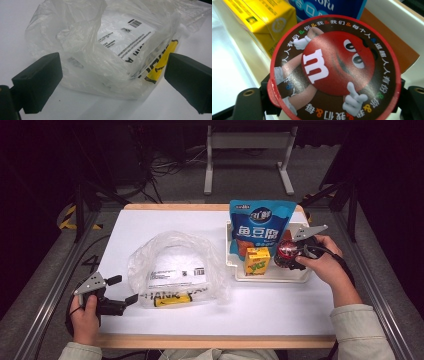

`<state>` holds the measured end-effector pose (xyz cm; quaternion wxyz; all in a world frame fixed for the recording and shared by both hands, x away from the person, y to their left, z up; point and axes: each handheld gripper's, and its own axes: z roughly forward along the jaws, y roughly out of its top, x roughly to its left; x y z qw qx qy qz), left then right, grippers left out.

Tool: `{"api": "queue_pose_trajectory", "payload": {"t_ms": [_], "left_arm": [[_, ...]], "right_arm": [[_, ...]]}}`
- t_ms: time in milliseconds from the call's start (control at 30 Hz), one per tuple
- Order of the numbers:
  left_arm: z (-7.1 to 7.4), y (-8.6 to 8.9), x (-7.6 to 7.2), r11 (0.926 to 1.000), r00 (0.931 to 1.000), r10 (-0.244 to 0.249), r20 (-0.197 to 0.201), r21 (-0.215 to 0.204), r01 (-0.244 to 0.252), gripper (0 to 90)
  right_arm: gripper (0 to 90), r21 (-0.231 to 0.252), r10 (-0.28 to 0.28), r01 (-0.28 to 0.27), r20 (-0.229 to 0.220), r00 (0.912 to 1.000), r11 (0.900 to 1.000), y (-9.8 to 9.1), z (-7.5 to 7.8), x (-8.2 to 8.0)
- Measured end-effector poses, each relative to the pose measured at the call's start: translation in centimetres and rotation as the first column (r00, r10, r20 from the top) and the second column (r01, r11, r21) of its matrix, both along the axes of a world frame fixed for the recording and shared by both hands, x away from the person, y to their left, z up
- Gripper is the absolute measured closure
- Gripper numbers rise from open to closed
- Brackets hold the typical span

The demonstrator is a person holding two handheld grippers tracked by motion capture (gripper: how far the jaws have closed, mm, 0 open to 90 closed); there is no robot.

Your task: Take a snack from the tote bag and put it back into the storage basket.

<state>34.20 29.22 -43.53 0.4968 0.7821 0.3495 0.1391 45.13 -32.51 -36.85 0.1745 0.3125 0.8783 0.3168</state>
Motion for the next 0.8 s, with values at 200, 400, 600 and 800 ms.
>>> {"api": "queue_pose_trajectory", "payload": {"t_ms": [200,400,600,800], "left_arm": [[0.0,0.0,0.0,1.0000,1.0000,0.000,0.000,0.000,0.000,2.3],[0.0,0.0,0.0,1.0000,1.0000,0.000,0.000,0.002,0.000,2.3],[0.0,0.0,0.0,1.0000,1.0000,0.000,0.000,0.003,0.000,2.4],[0.0,0.0,0.0,1.0000,1.0000,0.000,-0.001,0.003,0.000,2.4]], "right_arm": [[25.5,-0.012,-0.013,0.013,-0.024,0.9996,0.9998,0.1,-0.9,0.2],[25.5,-0.014,-0.011,0.011,-0.041,0.9991,0.9998,0.1,-1.6,0.5],[25.5,-0.023,-0.014,0.012,-0.067,0.9976,0.9997,0.4,-2.2,0.6],[25.5,-0.047,-0.024,0.020,-0.086,0.9960,0.9987,0.6,-2.7,0.9]]}}
